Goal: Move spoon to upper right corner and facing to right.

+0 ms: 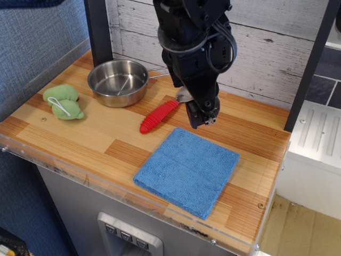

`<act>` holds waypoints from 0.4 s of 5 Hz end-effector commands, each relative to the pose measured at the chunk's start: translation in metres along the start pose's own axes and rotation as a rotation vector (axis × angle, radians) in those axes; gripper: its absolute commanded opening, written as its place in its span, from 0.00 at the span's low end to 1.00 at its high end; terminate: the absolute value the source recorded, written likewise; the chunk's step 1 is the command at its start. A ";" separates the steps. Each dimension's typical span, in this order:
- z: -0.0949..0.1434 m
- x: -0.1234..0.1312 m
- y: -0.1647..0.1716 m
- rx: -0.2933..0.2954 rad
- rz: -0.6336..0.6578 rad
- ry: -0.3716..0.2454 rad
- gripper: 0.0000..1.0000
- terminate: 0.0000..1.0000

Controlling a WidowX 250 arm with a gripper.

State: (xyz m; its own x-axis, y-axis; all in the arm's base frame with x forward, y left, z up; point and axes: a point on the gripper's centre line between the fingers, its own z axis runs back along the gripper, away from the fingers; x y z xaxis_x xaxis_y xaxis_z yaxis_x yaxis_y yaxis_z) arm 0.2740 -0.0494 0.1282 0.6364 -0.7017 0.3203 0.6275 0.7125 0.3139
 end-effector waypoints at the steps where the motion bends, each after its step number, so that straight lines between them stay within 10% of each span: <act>1: 0.000 0.000 0.000 0.000 0.000 0.000 1.00 0.00; 2: -0.010 -0.001 0.023 0.009 0.047 0.036 1.00 0.00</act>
State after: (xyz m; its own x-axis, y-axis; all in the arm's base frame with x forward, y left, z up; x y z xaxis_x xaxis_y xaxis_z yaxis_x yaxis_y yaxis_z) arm 0.2871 -0.0308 0.1134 0.6984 -0.6632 0.2692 0.6004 0.7476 0.2840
